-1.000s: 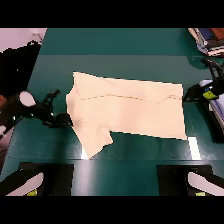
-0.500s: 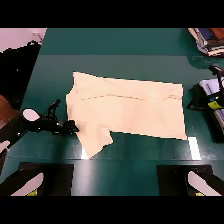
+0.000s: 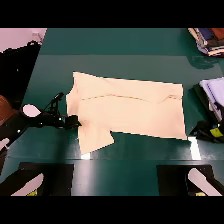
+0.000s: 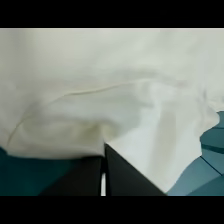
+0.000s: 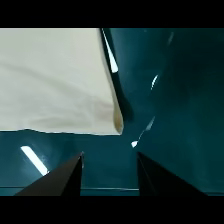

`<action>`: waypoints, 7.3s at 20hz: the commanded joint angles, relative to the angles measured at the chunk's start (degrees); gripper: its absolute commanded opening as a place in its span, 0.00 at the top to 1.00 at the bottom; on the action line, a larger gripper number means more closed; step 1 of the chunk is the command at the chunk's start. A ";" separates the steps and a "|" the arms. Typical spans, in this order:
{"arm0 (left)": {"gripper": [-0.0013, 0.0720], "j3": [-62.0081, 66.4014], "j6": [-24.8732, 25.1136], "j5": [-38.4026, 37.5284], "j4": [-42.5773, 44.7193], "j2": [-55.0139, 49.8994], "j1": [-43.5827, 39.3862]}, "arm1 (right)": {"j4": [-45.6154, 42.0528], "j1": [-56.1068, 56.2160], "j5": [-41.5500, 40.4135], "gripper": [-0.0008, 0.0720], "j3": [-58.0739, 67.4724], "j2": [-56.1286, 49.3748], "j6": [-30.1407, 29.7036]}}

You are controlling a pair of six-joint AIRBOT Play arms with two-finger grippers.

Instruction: Fold the shirts.

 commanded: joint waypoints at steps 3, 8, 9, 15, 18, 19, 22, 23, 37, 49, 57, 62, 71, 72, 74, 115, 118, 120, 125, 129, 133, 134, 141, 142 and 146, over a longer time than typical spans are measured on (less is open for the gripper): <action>0.95 1.38 0.79 -0.48 -0.20 0.02 -0.11 | 10.71 -6.88 -5.38 0.45 -7.41 -5.70 -1.95; 0.95 1.38 0.79 -0.44 -0.17 0.02 -0.11 | 14.84 -2.19 -10.43 0.53 -7.37 -7.80 -2.40; 0.95 1.38 0.79 -0.74 -0.02 0.04 -0.11 | 14.80 -1.14 -10.86 0.63 -7.37 -7.80 -2.43; 0.96 1.38 -5.25 -9.88 10.19 7.39 -0.11 | 11.17 1.25 -7.39 0.97 -6.14 0.92 -4.81; 0.96 1.36 -7.50 -17.22 12.98 16.57 -0.11 | 2.93 1.25 0.28 0.97 -2.34 8.11 -4.81; 0.95 1.31 -8.76 -20.22 12.98 19.12 -0.11 | 1.20 1.31 2.45 0.97 -1.42 10.43 -4.81; 0.95 1.33 -12.72 -28.89 12.48 25.83 -0.11 | -1.73 1.33 6.12 0.97 -0.90 17.81 -4.79; 0.95 1.49 -13.38 -30.97 11.43 27.17 -0.11 | -2.05 1.36 7.15 0.97 -0.83 19.76 -4.68; 0.95 25.88 -5.22 -4.74 11.37 -6.91 -0.11 | -1.49 16.09 -0.22 0.97 29.53 -15.54 -0.50; 0.08 40.41 -5.60 -6.32 13.29 -19.19 0.42 | 14.80 13.25 3.06 0.34 50.03 -35.63 -5.03; 0.95 43.58 -5.25 -13.64 6.88 -18.53 0.07 | 15.80 0.11 2.21 0.12 33.22 -32.65 -13.07; 0.95 43.47 -5.27 -10.01 7.28 -19.43 -5.49 | 21.05 0.74 0.92 0.13 30.42 -39.95 -17.03; 0.95 45.03 -7.41 -3.39 5.42 -28.04 -17.64 | 28.87 5.75 -0.11 0.97 30.53 -40.89 -22.99; 0.95 46.23 -7.41 -1.99 4.70 -29.68 -19.28 | 32.17 5.75 -0.17 0.97 30.53 -39.69 -23.10; 0.95 49.29 -7.41 -0.66 4.09 -33.42 -22.36 | 36.85 6.12 -0.35 0.97 30.56 -36.11 -23.15; 0.95 56.74 -9.70 -11.89 29.46 -12.63 2.54 | 37.44 74.62 -23.96 0.65 59.25 -39.50 -16.57; 0.95 56.72 -9.70 -12.96 29.44 -12.17 3.34 | 36.89 78.07 -21.97 0.16 64.96 -45.62 -21.59; 0.95 56.72 -9.70 -13.68 28.92 -12.17 3.34 | 36.89 77.42 -16.28 0.21 69.26 -47.82 -20.74; 0.95 56.72 -9.70 -14.88 28.30 -12.17 3.34 | 24.65 69.48 -5.60 0.30 67.89 -43.41 -12.28; 0.95 56.72 -9.70 -15.89 28.30 -12.17 3.34 | 21.99 57.94 -5.25 0.30 53.48 -36.39 -11.19; 0.95 56.22 -9.73 -14.88 27.12 -12.17 3.34 | 23.91 45.24 -12.11 0.24 37.66 -31.19 -11.19; 0.95 55.89 -9.73 -14.27 26.25 -12.22 3.34 | 26.03 43.19 -13.35 0.07 35.04 -31.08 -11.19; 0.95 53.64 -9.70 -11.89 23.78 -12.24 3.34 | 40.79 43.34 -16.57 0.05 30.40 -39.71 -14.51; 0.95 53.40 -9.70 -11.63 23.78 -12.24 3.34 | 42.47 44.94 -16.92 0.05 31.43 -41.27 -15.10; 0.95 53.37 -9.73 -11.58 23.74 -12.22 3.34 | 45.18 51.95 -16.92 0.07 39.52 -48.33 -15.23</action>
